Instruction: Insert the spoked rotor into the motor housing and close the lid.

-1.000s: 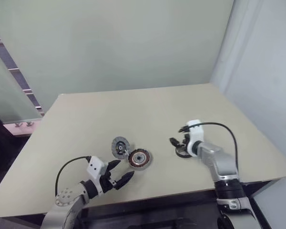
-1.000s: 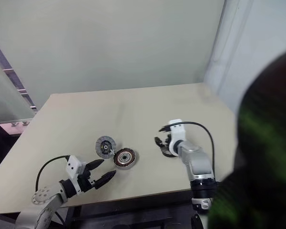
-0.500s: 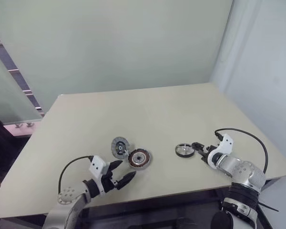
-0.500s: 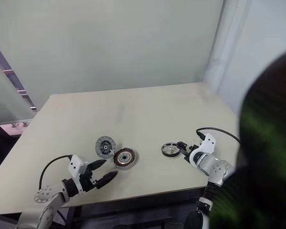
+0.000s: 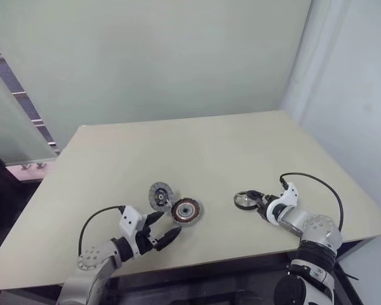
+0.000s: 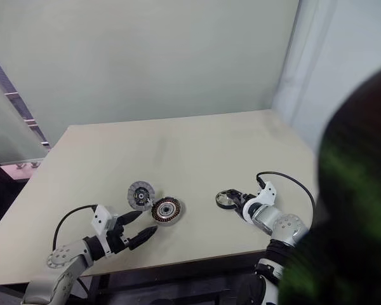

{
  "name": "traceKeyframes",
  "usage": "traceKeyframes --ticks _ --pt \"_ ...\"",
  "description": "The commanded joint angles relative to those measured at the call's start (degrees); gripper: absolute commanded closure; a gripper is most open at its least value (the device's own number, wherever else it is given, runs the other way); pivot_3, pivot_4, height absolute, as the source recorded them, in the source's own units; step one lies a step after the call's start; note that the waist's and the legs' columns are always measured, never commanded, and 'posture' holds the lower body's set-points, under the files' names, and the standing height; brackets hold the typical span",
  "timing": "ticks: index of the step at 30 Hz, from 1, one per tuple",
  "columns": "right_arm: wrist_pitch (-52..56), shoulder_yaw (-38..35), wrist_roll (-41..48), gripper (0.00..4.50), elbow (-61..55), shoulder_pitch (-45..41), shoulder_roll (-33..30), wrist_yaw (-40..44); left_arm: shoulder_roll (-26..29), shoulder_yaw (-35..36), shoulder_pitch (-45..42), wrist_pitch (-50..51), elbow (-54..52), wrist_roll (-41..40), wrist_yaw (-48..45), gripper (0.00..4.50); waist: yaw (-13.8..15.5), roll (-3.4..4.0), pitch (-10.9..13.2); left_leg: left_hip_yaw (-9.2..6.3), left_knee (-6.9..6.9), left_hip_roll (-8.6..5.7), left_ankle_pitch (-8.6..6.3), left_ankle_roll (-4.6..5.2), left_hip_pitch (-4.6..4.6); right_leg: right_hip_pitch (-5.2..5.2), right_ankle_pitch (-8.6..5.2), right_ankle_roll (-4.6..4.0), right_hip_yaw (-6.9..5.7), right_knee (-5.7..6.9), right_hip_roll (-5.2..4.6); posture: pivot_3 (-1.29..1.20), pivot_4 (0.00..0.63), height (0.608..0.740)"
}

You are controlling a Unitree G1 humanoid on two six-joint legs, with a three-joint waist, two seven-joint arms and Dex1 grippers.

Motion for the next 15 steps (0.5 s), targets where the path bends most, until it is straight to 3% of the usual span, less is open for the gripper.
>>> traceKeyframes --ticks 1,7,15 --pt "-1.5 0.8 2.5 1.73 -0.4 -1.1 -0.1 -0.7 0.2 0.2 -0.4 -0.9 -1.3 -0.1 -0.1 0.00 0.0 0.00 0.0 0.00 0.00 0.00 0.00 0.00 -0.01 0.00 0.00 0.00 0.00 -0.01 0.00 0.00 0.000 0.740" --pt "-2.7 0.9 3.8 3.88 0.3 -0.6 -0.7 -2.0 0.1 0.3 -0.1 -1.0 -1.7 -0.1 0.1 0.00 0.0 0.01 0.0 0.01 -0.01 0.01 -0.01 0.01 -0.01 -0.01 0.00 0.00 0.00 -0.02 0.00 0.00 0.000 0.740" --pt "-0.8 -2.0 11.5 4.03 -0.9 -1.2 1.0 -2.8 0.5 0.9 0.1 -0.6 -1.9 -0.5 0.0 0.00 0.0 0.02 0.0 0.01 -0.01 0.02 -0.01 0.01 -0.01 -0.01 0.00 0.00 0.00 -0.03 0.00 0.00 0.000 0.740"
